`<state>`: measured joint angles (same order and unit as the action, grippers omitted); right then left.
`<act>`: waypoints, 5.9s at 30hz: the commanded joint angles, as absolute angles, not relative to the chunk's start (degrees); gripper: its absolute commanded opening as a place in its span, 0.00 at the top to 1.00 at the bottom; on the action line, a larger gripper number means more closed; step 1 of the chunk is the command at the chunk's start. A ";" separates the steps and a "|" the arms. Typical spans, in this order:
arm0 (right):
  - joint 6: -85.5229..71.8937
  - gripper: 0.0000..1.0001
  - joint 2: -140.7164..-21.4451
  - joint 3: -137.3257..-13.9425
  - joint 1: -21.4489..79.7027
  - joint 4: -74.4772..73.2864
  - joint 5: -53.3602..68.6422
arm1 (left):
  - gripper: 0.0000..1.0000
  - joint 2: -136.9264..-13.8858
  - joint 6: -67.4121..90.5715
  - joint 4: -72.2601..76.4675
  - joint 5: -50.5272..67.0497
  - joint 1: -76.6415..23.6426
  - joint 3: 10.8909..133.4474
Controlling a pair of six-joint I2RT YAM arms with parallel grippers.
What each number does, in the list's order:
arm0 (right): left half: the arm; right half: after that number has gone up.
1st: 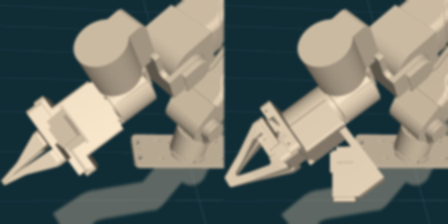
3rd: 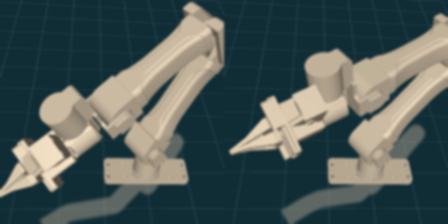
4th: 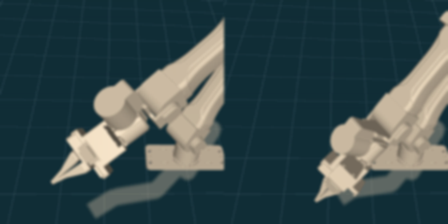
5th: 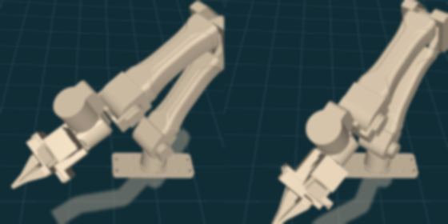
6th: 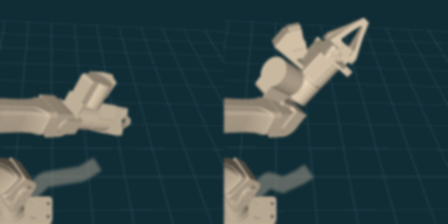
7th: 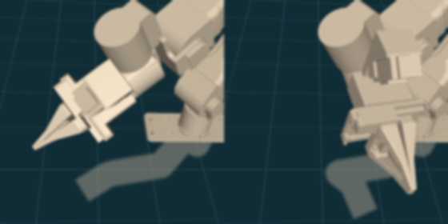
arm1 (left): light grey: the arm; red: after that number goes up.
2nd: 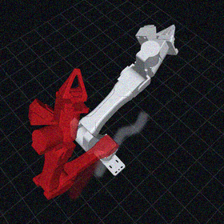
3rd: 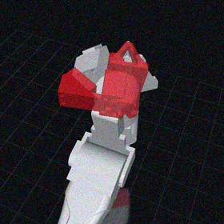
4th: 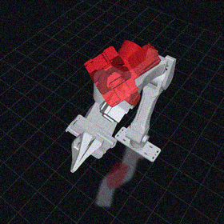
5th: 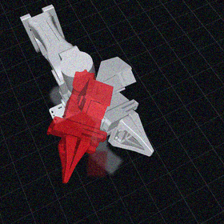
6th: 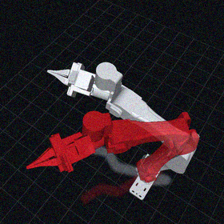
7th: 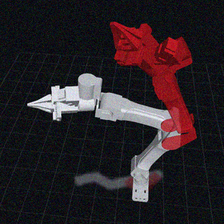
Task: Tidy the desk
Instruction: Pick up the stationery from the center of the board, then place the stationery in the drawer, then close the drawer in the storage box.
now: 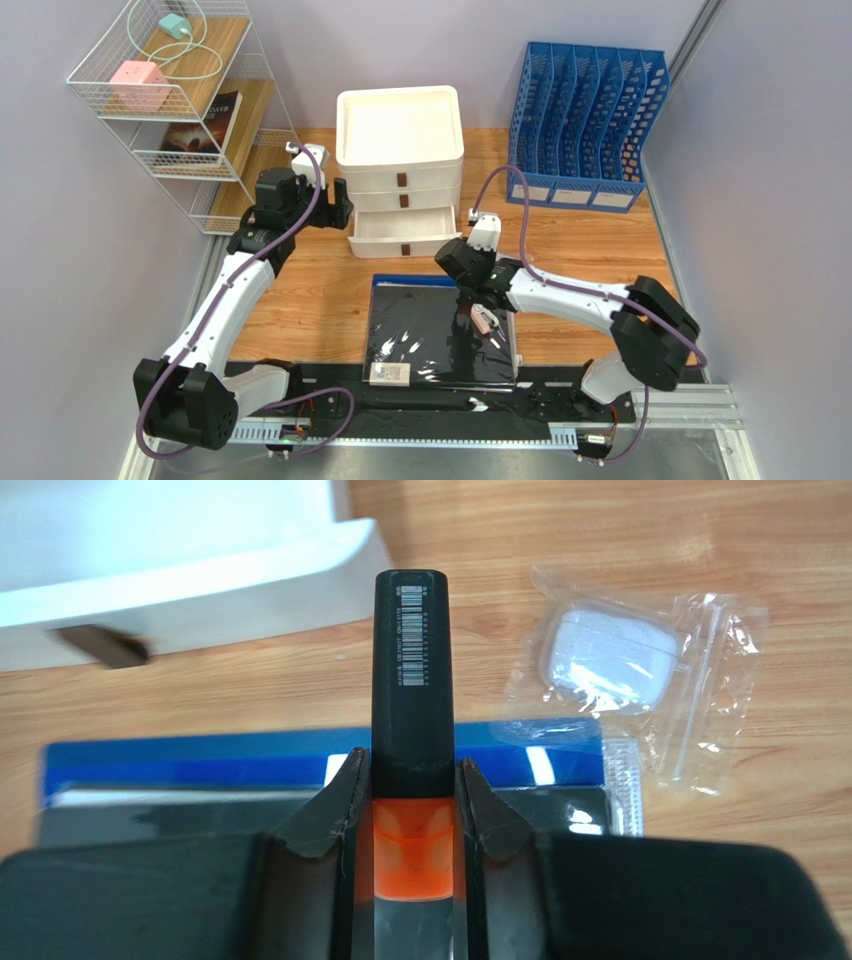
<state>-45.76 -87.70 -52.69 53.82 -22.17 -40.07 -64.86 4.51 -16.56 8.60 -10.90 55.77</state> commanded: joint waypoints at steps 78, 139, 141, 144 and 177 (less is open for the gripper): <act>-36.91 1.00 -102.64 -66.00 57.48 -5.89 -34.80 | 0.16 -71.36 8.16 -15.82 6.94 -8.17 71.88; -33.58 1.00 -119.71 -79.54 52.12 17.93 -46.32 | 1.00 -88.78 6.50 -11.87 6.33 -10.02 76.64; -33.66 1.00 -119.97 -80.33 51.59 17.23 -45.79 | 1.00 -88.07 6.33 -11.95 6.85 -10.02 75.59; -34.28 1.00 -120.41 -81.30 50.71 16.26 -45.09 | 1.00 -86.58 6.15 -11.95 7.56 -10.02 73.92; -38.67 1.00 -119.53 -80.68 50.89 7.11 -41.31 | 1.00 -82.53 7.29 -11.60 9.58 -10.02 69.35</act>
